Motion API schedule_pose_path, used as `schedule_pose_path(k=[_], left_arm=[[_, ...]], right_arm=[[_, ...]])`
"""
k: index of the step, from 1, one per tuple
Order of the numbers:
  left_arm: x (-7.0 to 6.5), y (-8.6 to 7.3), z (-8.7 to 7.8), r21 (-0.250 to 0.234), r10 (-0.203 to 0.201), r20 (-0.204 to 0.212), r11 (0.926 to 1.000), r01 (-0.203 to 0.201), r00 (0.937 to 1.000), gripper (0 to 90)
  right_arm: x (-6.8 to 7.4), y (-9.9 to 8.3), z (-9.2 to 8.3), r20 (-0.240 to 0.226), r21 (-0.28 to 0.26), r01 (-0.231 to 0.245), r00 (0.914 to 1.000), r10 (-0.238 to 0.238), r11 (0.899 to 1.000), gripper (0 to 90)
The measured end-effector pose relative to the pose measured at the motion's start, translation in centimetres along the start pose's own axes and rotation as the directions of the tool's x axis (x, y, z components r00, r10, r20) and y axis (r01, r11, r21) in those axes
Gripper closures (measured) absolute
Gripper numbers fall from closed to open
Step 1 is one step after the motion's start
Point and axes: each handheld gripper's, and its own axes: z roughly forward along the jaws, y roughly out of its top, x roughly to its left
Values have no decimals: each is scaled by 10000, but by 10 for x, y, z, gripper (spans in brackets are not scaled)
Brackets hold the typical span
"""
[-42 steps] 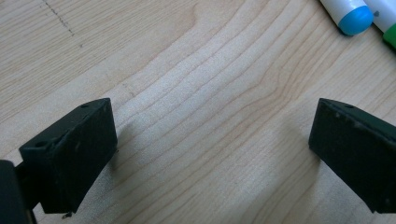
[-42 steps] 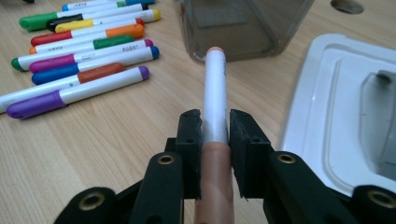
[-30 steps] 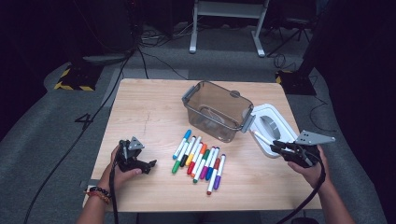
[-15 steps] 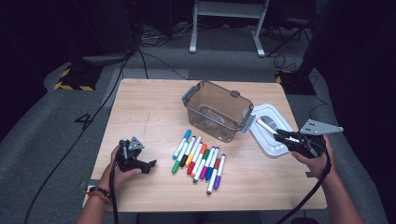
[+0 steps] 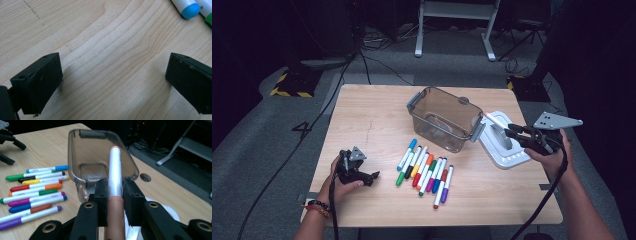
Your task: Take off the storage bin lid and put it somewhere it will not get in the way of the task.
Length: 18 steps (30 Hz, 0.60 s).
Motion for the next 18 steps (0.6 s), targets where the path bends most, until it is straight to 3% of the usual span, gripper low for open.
schedule_pose_path(k=[9,18], left_arm=[[0,0,0,0,0,2,10000,0,10000,13],[0,0,0,0,-1,5,10000,1,10000,13]], right_arm=[[8,31,14,-256,-177,510,9983,-515,9985,751],[12,50,36,-548,-87,594,9967,-598,9982,751]])
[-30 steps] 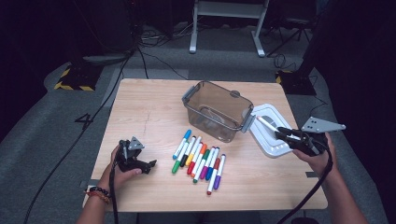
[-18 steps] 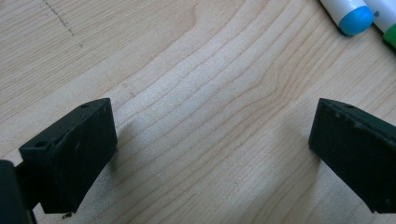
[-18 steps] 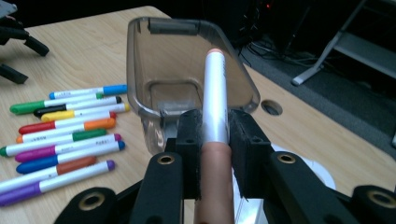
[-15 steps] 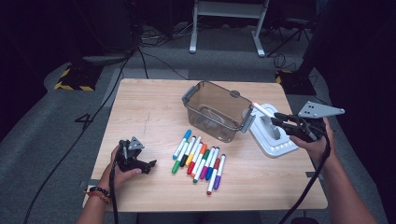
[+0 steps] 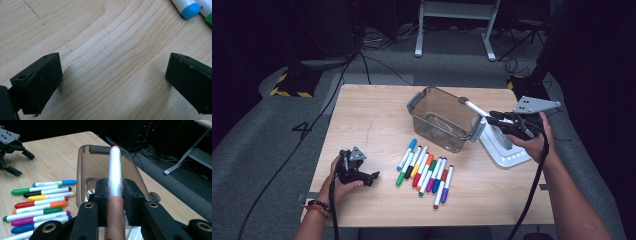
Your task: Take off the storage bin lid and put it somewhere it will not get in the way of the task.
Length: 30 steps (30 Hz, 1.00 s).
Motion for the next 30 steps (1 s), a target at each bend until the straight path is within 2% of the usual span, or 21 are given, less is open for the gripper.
schedule_pose_path(k=[13,30], left_arm=[[0,0,0,0,-1,1,10000,1,10000,13],[0,0,0,-8,-39,23,10000,39,10000,13]], right_arm=[[5,18,46,-431,412,42,9991,-24,9991,751],[8,25,102,-788,1334,60,9969,46,9910,750]])
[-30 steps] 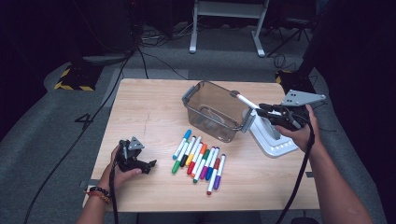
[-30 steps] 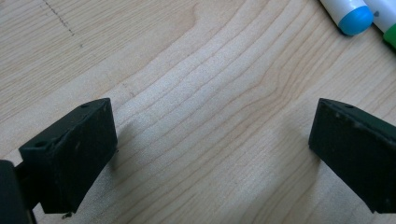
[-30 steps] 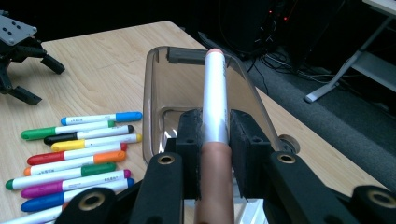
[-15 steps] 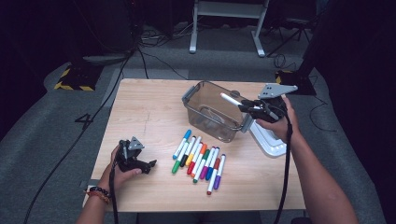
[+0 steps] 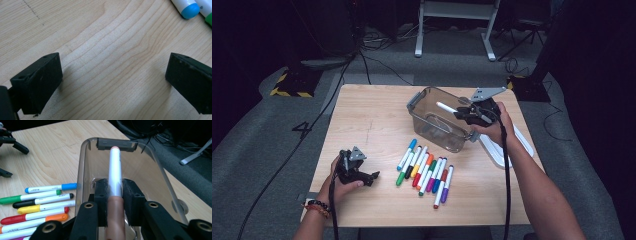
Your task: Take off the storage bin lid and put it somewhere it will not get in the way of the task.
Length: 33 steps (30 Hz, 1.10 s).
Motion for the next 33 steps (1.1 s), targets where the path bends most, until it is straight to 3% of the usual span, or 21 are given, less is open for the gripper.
schedule_pose_path(k=[17,25,29,33], left_arm=[[0,0,0,-2,2,3,10000,-2,10000,13],[0,0,0,1,13,14,10000,-13,10000,13],[0,0,0,0,13,15,10000,-13,10000,13],[0,0,0,2,13,14,10000,-13,10000,13]], right_arm=[[-2,1,52,-663,1364,16,9978,75,9906,750],[-5,-2,69,-1017,2399,331,9948,-88,9702,749],[-5,-1,76,-1176,2926,430,9930,-86,9553,748],[-4,-2,81,-1301,3194,582,9913,-170,9458,748]])
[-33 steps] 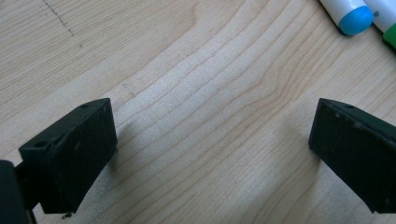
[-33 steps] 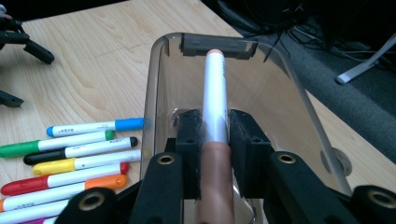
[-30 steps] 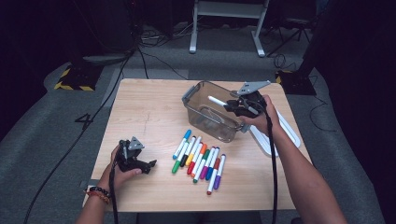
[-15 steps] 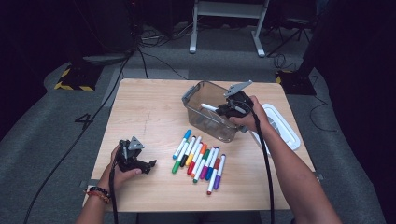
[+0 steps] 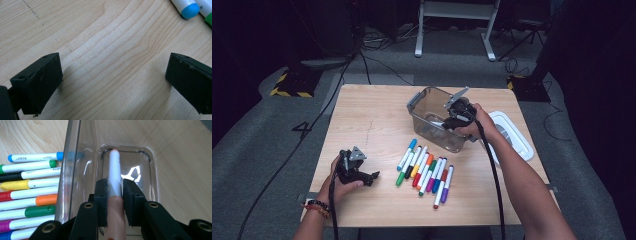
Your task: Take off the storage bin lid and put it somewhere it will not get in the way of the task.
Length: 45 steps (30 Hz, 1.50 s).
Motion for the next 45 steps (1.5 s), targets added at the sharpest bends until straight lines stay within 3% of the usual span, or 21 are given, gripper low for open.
schedule_pose_path(k=[10,13,16,18,20,22,25,27,33,35,40,45], left_arm=[[0,0,0,-1,0,3,10000,0,10000,13],[0,0,0,0,3,1,10000,-3,10000,13],[0,0,0,-1,2,1,10000,-2,10000,13],[0,0,0,-9,-6,2,10000,6,10000,13],[0,0,0,-12,-7,-4,10000,7,10000,13],[0,0,0,-12,1,0,10000,-1,10000,14],[0,0,0,-10,11,5,10000,-11,10000,14],[0,0,0,-20,16,4,10000,-16,10000,13],[0,0,0,7,65,-23,10000,-65,10000,14],[0,0,0,4,64,-23,10000,-64,10000,13],[0,0,0,10,77,-37,10000,-77,10000,14],[-1,0,0,12,0,16,10000,0,10000,14]], right_arm=[[-1,-2,-1,32,148,-158,9999,157,9998,659],[-2,-3,-5,169,-76,-284,9994,285,9996,622],[-3,-5,-15,467,-540,-513,9975,539,9972,520],[-4,-8,-24,482,-986,-814,9951,864,9918,447],[-4,-12,-34,776,-1406,-1063,9900,1180,9843,388],[-2,-17,-44,952,-1717,-897,9897,1072,9811,334],[4,-27,-59,1002,-2387,-760,9897,1024,9681,287],[9,-33,-66,1347,-2525,-721,9849,1088,9649,264],[24,-53,-87,1609,-3035,-497,9816,1026,9515,251],[29,-62,-94,1643,-3301,-534,9799,1130,9424,264],[43,-80,-104,1799,-3455,-333,9785,1010,9378,262],[58,-101,-111,1730,-3767,-359,9789,1084,9257,262]])
